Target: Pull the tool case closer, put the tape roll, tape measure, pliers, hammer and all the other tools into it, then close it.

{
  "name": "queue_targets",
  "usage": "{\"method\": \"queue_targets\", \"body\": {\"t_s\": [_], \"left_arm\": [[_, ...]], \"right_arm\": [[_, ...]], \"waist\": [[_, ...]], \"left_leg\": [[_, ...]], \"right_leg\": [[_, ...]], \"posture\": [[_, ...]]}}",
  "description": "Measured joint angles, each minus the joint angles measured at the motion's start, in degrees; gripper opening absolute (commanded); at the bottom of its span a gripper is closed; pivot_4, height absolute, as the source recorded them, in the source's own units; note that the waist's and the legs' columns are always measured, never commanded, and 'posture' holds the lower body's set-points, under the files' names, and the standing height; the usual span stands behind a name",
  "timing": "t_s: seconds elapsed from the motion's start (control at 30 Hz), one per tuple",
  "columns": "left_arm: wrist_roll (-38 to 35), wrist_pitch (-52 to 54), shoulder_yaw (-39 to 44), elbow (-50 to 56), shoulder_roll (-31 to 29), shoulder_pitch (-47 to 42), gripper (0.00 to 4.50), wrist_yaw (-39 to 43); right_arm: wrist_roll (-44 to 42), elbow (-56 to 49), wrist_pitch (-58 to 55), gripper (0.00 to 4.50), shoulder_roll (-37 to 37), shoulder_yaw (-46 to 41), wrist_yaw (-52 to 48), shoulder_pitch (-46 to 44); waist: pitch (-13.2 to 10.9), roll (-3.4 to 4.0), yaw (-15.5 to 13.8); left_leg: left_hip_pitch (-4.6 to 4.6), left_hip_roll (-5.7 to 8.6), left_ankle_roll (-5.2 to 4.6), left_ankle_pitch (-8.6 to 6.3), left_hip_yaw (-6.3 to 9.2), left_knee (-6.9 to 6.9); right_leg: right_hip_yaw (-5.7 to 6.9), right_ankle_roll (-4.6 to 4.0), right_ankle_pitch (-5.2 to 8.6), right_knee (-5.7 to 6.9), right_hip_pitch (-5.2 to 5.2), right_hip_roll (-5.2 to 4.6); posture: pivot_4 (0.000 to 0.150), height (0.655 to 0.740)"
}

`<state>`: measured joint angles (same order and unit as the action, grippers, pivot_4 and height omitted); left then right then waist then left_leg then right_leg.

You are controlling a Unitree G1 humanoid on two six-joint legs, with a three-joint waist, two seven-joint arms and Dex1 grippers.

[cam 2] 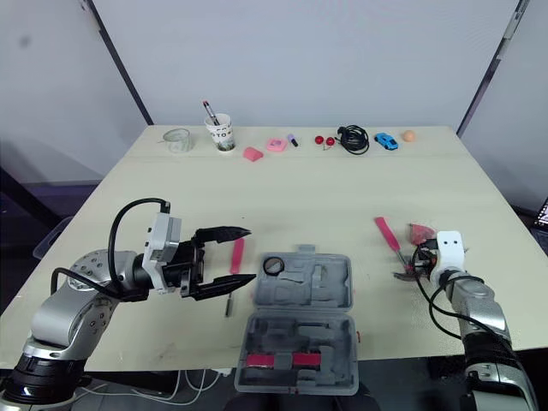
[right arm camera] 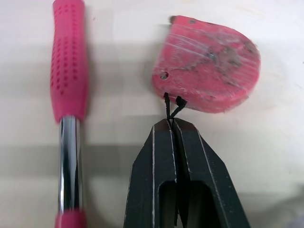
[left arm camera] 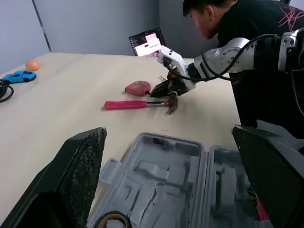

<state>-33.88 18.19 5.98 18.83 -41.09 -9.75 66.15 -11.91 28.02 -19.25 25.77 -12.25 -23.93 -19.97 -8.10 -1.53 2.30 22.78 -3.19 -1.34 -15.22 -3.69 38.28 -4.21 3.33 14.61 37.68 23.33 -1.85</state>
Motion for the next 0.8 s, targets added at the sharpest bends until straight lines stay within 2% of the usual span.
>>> {"method": "queue_targets", "body": {"t_s": [0.43,0.8], "left_arm": [[-0.01,0.00,-1.97,0.44,0.29,-1.11,4.50,0.31],[-0.03,0.00,-2.03,0.57,0.32,-1.22,4.50,0.49]], "right_arm": [[-1.28,-6.99,-3.26,0.03,3.38,-0.07,-3.27,6.14],[-2.24,-21.44,-10.30,0.03,3.31,0.76,-4.26,14.74]], "waist": [[0.00,-0.01,-0.10],[-0.01,-0.01,0.04]], "left_leg": [[0.01,0.00,0.00,0.00,0.04,-0.01],[0.01,-0.02,0.00,0.00,0.08,-0.01]], "right_leg": [[0.01,0.01,0.01,-0.01,0.00,0.02],[0.01,-0.01,0.02,0.00,0.00,0.07]], "posture": [[0.150,0.7400],[0.150,0.7400]]}}
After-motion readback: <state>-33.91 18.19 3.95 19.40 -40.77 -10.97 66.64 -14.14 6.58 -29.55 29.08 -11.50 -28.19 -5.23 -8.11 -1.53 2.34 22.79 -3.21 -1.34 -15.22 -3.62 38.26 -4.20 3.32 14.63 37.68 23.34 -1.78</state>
